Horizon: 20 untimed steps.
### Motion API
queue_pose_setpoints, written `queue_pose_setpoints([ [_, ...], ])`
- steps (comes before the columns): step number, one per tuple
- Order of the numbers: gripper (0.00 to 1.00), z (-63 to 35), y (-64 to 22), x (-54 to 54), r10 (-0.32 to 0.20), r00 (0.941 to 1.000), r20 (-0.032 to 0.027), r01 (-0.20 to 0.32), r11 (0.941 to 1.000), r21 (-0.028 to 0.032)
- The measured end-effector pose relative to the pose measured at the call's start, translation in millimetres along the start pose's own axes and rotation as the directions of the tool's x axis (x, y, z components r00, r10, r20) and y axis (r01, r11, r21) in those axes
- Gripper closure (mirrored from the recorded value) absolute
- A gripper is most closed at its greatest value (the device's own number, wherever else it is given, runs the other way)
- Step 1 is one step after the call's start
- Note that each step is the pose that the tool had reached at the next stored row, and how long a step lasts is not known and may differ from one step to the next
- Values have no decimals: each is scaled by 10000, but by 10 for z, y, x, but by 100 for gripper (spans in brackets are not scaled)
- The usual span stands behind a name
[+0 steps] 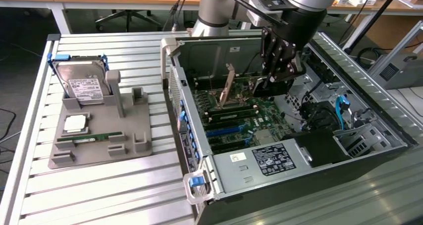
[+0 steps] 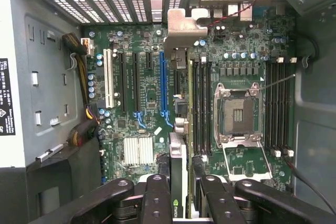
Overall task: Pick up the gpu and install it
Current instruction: 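Insert the gpu into the slot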
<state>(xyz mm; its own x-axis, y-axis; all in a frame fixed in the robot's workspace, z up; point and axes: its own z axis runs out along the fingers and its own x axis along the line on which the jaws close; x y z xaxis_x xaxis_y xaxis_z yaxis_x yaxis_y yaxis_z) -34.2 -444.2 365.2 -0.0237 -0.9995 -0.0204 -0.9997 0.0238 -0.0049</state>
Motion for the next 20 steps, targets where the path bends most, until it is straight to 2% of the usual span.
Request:
queue_pose_setpoints([
  [20, 73, 52, 0, 5, 0, 10000, 1, 0, 10000, 0],
])
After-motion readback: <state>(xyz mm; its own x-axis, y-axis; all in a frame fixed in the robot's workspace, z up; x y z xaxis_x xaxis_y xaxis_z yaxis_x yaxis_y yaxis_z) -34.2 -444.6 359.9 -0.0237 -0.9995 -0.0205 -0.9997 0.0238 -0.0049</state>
